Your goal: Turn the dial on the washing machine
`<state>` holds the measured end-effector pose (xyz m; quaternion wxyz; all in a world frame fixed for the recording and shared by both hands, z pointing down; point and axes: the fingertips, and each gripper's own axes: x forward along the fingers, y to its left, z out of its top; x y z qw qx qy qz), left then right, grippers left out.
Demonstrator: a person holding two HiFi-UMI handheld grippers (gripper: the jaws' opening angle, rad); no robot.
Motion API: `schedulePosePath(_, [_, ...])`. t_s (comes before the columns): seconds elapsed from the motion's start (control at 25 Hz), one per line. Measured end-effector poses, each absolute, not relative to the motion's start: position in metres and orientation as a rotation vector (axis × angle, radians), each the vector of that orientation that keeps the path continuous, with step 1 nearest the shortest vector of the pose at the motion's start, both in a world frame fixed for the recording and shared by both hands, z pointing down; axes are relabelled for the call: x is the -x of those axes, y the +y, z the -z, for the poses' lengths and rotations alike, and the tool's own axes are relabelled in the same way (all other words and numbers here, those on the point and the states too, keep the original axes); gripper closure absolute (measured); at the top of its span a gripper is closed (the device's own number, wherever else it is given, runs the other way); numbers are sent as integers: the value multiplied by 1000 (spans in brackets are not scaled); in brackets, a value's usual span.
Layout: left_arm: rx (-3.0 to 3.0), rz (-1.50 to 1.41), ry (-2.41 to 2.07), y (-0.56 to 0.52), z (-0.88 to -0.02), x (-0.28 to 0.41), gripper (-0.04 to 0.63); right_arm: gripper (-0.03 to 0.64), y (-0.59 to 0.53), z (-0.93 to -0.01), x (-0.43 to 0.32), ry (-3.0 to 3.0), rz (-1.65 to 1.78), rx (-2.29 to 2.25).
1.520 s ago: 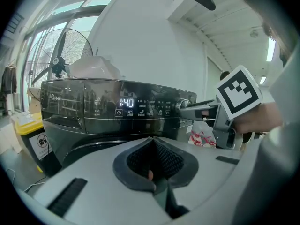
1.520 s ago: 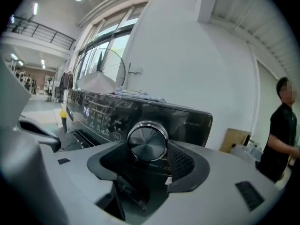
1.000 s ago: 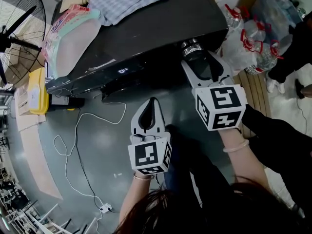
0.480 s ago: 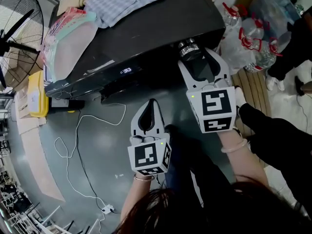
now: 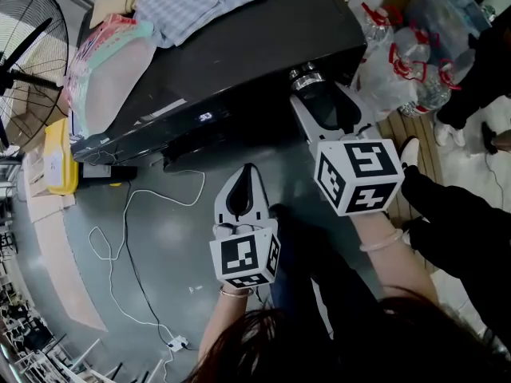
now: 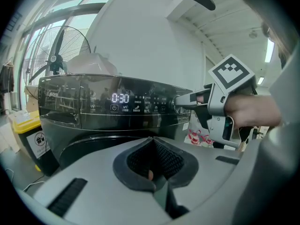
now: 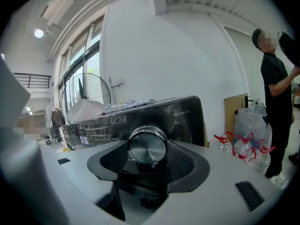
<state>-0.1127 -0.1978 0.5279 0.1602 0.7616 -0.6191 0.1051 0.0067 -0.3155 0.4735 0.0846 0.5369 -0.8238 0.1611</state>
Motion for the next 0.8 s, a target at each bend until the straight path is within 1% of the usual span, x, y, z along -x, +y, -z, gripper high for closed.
schedulePosePath(0.12, [-2173, -310, -1765, -197, -531, 112, 581, 333, -315, -473, -7, -2468, -515, -1608])
schedulePosePath(0.28, [-2180, -313, -1756, -196, -531, 109, 581, 333, -315, -474, -6, -2457, -468, -1591])
schedulePosePath(0.4, [-2183, -315, -1754, -196, -530, 109, 581, 329, -315, -474, -6, -2404, -322, -1555])
schedulePosePath(0.52, [-2187, -317, -1753, -197, -529, 108, 581, 311, -312, -471, -3, -2338, -121, -1507])
schedulePosePath(0.8, [-2200, -310, -1754, -200, -526, 107, 581, 323, -312, -469, 3, -2250, 131, -1421])
